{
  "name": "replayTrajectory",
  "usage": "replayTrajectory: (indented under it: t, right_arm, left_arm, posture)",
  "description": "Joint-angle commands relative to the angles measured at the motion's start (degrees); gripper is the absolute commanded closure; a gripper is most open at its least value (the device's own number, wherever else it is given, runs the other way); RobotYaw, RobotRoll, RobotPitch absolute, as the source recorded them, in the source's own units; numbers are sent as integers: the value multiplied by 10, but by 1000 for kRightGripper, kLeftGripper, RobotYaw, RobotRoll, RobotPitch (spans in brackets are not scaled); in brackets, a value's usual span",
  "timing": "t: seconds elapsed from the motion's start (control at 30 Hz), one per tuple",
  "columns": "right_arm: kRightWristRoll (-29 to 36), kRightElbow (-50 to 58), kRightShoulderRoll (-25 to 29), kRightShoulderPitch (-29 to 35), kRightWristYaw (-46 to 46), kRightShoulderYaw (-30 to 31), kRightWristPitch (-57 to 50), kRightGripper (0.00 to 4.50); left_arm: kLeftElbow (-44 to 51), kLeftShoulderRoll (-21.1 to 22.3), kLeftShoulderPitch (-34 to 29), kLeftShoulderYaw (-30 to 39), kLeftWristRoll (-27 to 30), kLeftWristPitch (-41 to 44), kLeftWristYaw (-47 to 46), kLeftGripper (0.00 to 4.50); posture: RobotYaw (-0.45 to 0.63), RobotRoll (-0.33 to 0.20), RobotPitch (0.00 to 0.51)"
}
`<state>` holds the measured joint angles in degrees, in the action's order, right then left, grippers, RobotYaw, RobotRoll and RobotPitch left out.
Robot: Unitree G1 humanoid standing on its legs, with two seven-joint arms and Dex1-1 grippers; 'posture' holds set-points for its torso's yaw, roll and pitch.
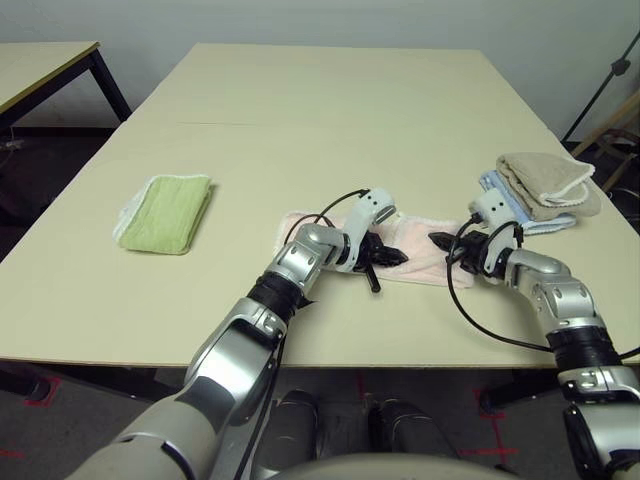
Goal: Fold the towel and set it aside.
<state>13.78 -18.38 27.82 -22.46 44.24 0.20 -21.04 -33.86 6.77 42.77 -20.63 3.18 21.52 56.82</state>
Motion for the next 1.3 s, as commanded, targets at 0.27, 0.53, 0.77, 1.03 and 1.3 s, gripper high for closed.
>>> replayTrajectory:
  t: [0.27, 0.53, 0.77, 1.03, 1.3]
  right_arm:
    - [66, 117, 61, 4, 121, -24, 13, 3597]
    - [94, 125, 124, -43, 182, -42, -2, 656]
    - [94, 96, 185, -66, 270, -43, 30, 0]
    - [89, 79, 202, -64, 299, -43, 43, 0]
    - [93, 85, 197, -56, 292, -50, 46, 0]
  left_arm:
    - [326, 37, -51, 184, 181, 305, -79, 3588]
    - [500, 93, -113, 380, 267, 603, -217, 873]
    - [550, 97, -211, 475, 346, 710, -294, 20]
    - [539, 36, -257, 500, 425, 710, -446, 20]
    - [504, -65, -216, 538, 380, 710, -558, 20]
  posture:
    - [107, 0, 98]
    - [136, 0, 97]
    - [158, 0, 95]
    - [153, 0, 92]
    - [128, 0, 90]
